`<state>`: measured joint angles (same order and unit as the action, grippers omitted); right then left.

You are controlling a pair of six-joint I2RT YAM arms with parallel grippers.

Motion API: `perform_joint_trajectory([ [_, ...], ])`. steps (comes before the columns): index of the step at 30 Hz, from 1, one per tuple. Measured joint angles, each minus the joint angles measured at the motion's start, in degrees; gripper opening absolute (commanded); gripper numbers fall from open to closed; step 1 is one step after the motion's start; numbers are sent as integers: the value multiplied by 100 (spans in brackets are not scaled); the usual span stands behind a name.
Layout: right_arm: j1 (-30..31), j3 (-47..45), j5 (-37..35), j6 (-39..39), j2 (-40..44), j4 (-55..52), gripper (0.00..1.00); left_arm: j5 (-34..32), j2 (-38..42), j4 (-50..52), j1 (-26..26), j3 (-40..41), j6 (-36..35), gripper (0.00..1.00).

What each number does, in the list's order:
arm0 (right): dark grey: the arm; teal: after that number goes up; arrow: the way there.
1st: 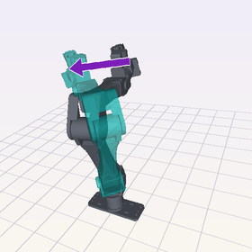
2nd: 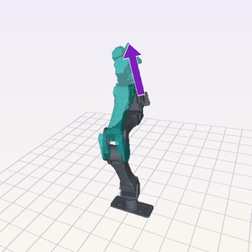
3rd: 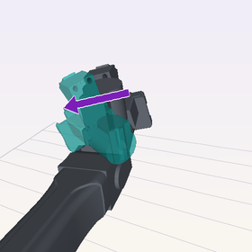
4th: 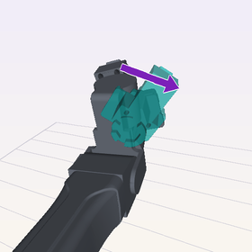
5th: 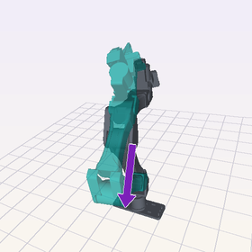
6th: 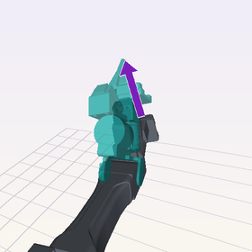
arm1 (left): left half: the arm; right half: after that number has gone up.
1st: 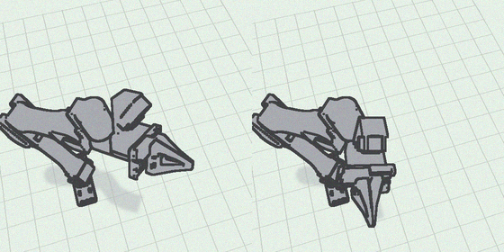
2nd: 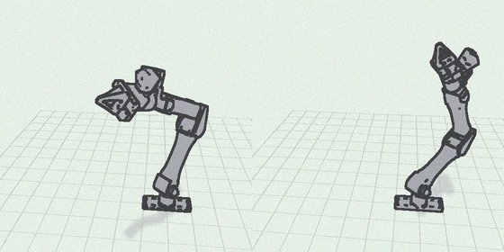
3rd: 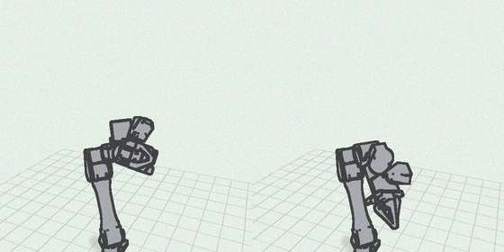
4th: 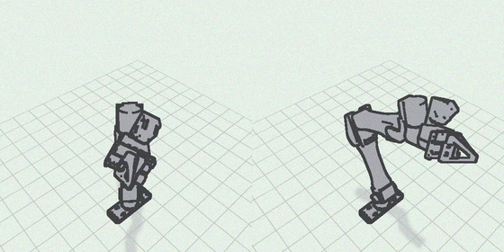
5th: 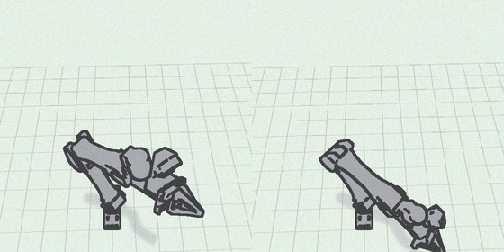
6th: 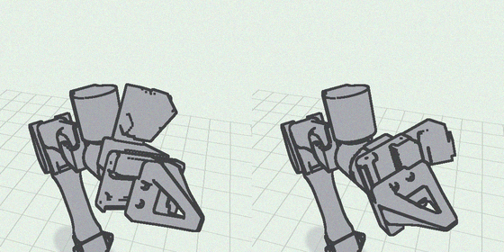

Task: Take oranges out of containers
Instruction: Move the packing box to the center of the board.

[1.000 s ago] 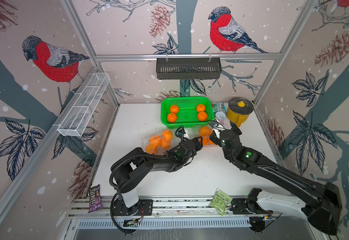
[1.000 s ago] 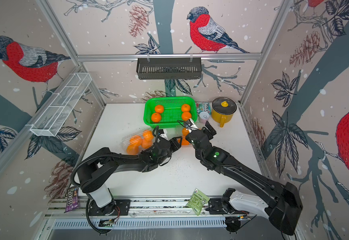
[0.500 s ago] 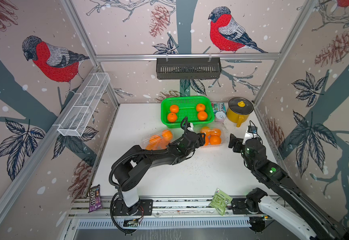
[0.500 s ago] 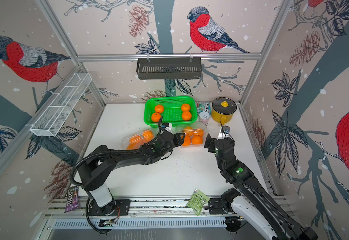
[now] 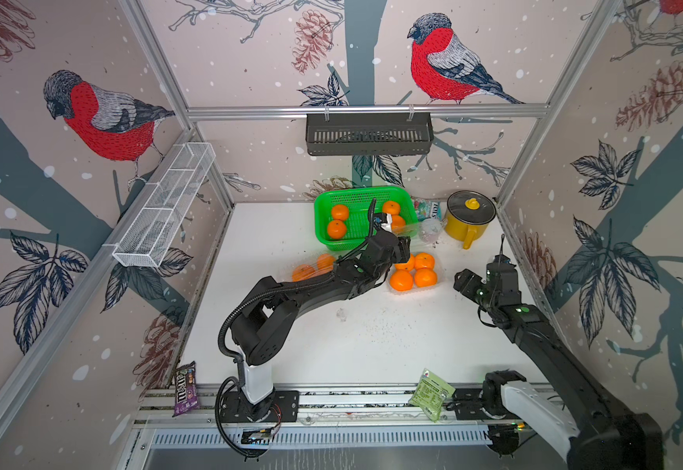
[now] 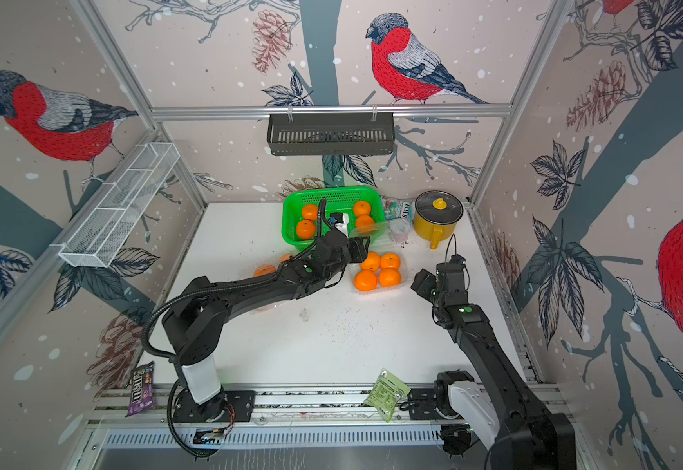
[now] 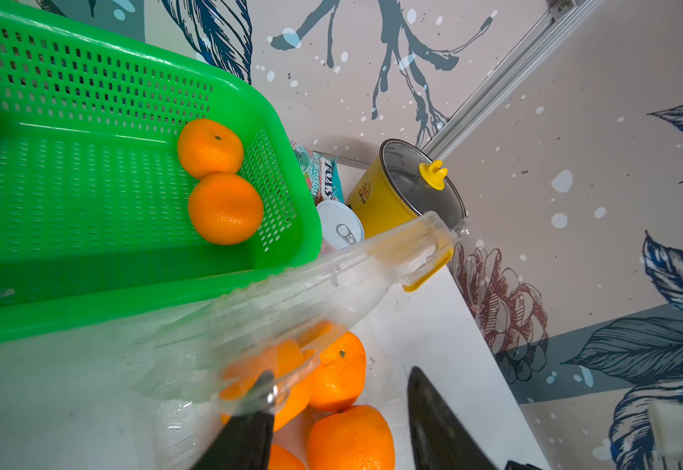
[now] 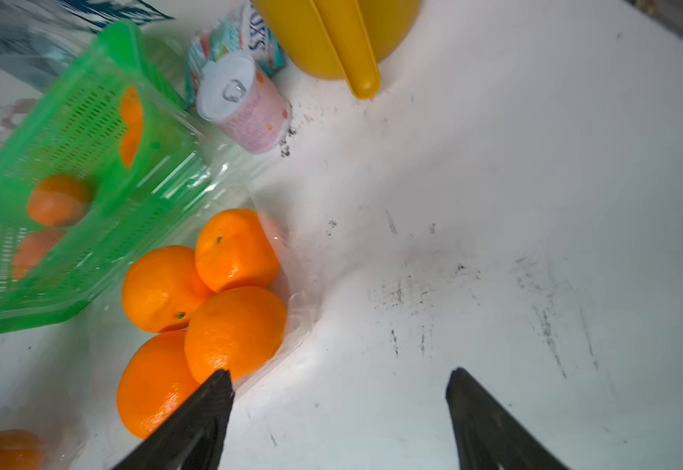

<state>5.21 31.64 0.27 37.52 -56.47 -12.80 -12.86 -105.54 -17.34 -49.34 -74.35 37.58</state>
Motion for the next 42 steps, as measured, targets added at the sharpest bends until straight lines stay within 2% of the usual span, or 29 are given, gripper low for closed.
perform_joint_trajectory([
  [6,-188,350,632,-20,-1095,269,70,-184,0,-20,11,42,-315,53],
  [12,13,439,785,2,-1274,455,67,-216,0,-26,44,42,-463,53],
  [19,378,339,667,197,-1456,555,64,-212,-46,-42,61,39,-544,53],
  [24,492,219,531,348,-1497,688,54,-210,-59,-46,92,39,-546,53],
  [28,494,210,404,446,-1676,837,53,-208,-48,-59,96,98,-564,53],
  [31,483,232,356,452,-1812,868,47,-184,-44,-79,96,136,-566,53],
  [42,616,382,249,586,-2216,1051,44,-90,-44,-153,96,164,-562,53],
])
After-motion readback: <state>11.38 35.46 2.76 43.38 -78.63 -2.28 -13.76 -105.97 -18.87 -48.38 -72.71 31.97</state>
